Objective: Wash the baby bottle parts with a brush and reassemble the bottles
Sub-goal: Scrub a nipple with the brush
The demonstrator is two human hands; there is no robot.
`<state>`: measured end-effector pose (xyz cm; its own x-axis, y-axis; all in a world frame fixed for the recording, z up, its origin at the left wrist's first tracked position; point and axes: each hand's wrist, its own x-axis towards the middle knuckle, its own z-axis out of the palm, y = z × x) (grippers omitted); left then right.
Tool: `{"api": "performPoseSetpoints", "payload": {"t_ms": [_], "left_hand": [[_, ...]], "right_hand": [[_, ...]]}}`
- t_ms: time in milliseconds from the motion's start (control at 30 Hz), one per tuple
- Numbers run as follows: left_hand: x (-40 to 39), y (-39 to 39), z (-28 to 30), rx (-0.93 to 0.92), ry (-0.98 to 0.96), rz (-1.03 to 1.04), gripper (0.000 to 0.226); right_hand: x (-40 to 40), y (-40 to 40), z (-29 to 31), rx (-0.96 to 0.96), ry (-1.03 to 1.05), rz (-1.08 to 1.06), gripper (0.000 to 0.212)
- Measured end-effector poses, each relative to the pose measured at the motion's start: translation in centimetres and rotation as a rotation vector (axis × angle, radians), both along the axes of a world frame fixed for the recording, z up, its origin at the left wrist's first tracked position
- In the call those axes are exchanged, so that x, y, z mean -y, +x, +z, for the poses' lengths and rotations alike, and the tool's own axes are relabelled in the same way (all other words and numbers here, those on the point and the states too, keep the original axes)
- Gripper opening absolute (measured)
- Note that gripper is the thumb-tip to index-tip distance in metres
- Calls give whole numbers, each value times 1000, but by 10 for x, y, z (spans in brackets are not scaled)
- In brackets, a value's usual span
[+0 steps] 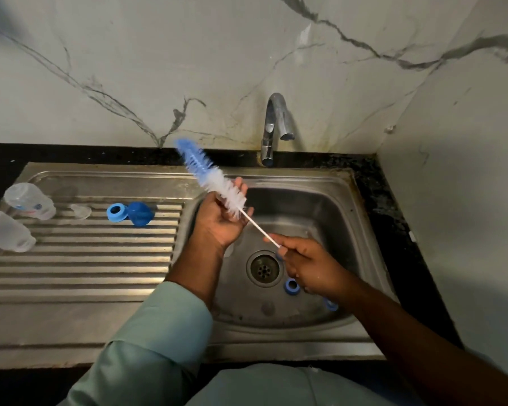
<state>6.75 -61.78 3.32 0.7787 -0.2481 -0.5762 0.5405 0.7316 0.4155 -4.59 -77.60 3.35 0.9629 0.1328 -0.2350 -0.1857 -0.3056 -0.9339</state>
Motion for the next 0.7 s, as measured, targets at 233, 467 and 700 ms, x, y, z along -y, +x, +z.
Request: {"api": "performPoseSetpoints", "payload": {"t_ms": [233, 467, 700], "left_hand": [[9, -5, 6, 16, -2, 58, 31], [40, -27, -2, -35, 88, -79, 30], [26, -16, -3, -37, 129, -27, 27]], "right_hand": [[1, 4, -5, 27, -64, -64, 23], [-6, 20, -8, 238, -418, 2, 23], [4, 4, -18, 230, -517, 74, 20]]}}
